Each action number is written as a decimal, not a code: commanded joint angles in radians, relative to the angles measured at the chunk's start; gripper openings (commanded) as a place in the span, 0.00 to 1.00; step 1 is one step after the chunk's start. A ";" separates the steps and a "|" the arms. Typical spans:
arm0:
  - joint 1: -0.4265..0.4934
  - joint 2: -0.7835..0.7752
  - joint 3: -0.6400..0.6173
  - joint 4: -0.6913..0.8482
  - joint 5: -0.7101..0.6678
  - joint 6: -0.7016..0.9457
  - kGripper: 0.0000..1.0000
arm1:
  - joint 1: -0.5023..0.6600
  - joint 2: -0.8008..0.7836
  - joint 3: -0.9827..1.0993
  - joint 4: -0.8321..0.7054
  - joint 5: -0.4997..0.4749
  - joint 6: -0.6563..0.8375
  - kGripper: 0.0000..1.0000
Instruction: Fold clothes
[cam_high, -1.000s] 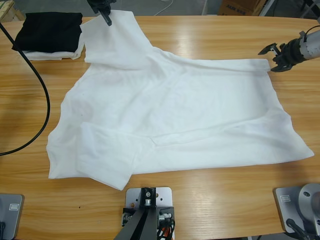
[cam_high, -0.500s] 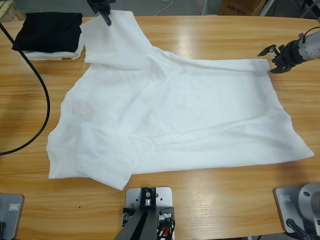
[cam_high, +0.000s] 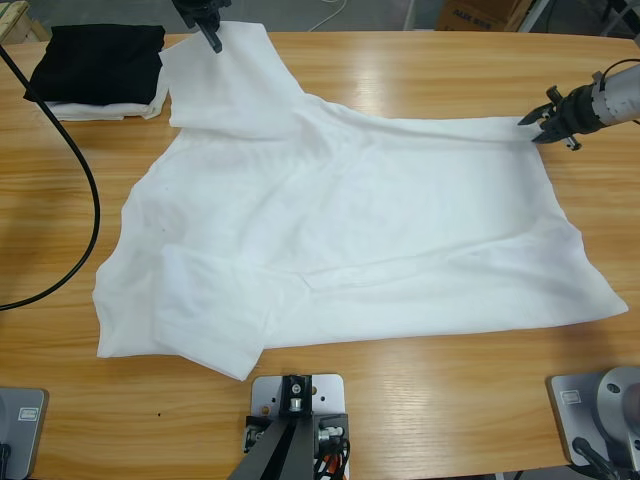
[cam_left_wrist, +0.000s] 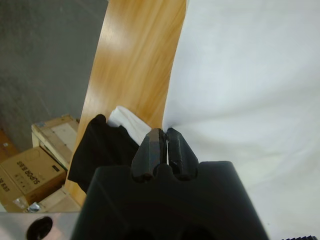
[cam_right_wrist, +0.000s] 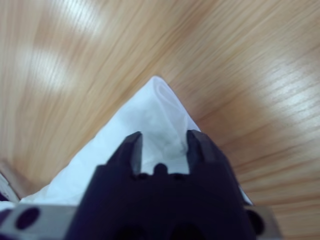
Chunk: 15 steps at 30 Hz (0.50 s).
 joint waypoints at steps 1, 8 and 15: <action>0.006 0.064 0.006 0.020 0.013 -0.016 0.00 | -0.015 -0.026 0.029 -0.032 -0.014 -0.058 0.00; 0.006 0.062 0.007 0.023 0.013 -0.016 0.00 | -0.015 0.000 -0.019 -0.077 0.027 -0.074 0.00; 0.009 0.063 0.012 0.026 0.013 -0.016 0.00 | -0.024 0.000 -0.008 -0.219 0.059 -0.025 0.00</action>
